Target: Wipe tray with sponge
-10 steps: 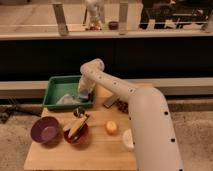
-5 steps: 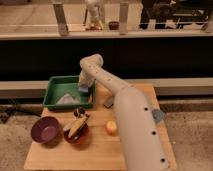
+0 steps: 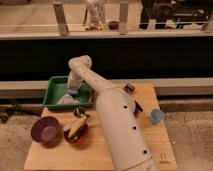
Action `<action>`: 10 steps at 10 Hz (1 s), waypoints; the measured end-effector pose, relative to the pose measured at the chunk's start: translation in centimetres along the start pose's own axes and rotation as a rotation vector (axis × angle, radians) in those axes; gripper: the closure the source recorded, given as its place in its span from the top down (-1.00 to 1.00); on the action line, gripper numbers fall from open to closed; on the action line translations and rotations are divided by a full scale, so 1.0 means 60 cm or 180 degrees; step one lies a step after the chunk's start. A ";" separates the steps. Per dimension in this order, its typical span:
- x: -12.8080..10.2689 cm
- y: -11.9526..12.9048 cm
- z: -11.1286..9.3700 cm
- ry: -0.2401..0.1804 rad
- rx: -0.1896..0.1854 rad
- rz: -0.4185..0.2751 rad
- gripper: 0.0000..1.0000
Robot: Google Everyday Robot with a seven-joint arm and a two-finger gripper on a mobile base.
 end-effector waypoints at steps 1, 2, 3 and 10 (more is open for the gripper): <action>-0.019 -0.004 -0.006 -0.0022 0.0015 -0.0061 -1.00; -0.038 -0.007 -0.011 -0.0042 0.0029 -0.0094 -1.00; -0.065 -0.009 -0.018 -0.0065 0.0024 -0.0126 -1.00; -0.097 -0.003 -0.021 -0.0197 0.0062 -0.0345 -1.00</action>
